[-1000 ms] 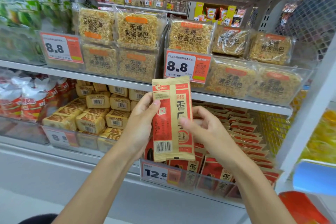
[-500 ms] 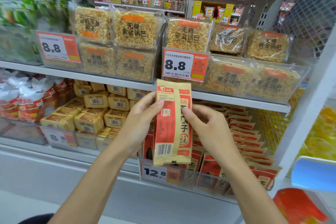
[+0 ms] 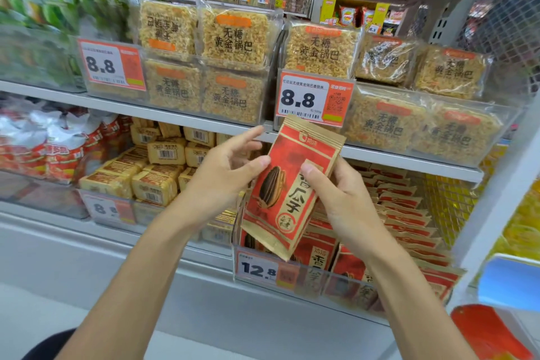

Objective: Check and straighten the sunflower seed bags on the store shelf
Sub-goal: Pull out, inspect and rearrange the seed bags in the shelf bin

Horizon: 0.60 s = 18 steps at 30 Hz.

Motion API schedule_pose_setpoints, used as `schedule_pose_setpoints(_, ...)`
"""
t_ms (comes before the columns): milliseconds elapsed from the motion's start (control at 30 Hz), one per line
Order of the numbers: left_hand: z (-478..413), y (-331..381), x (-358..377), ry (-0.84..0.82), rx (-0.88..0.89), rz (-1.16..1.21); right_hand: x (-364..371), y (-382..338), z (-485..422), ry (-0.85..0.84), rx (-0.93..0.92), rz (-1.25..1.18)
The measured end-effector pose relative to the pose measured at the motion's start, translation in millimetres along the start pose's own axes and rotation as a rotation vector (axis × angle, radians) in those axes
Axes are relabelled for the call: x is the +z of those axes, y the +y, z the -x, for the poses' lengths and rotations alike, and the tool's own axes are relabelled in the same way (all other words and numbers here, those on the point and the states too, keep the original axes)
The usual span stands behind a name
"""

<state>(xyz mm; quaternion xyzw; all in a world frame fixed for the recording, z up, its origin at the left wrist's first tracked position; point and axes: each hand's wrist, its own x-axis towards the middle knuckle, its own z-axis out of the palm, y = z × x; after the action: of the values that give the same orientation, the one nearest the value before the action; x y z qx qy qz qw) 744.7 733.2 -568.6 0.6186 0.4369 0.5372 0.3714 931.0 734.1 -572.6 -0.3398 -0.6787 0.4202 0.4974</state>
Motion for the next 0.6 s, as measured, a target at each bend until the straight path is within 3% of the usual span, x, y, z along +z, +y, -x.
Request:
schedule_pose_setpoints(100,0.9,-6.2,-6.3,-0.148,-0.058,-0.018,6.5,6.5,-1.2,0.043,-0.080,0.019)
schedule_pose_setpoints(600,-3.8,-34.7,-31.8,-0.178,-0.162,-0.434,16.6,41.3,-3.9,-0.031,-0.016,0.359)
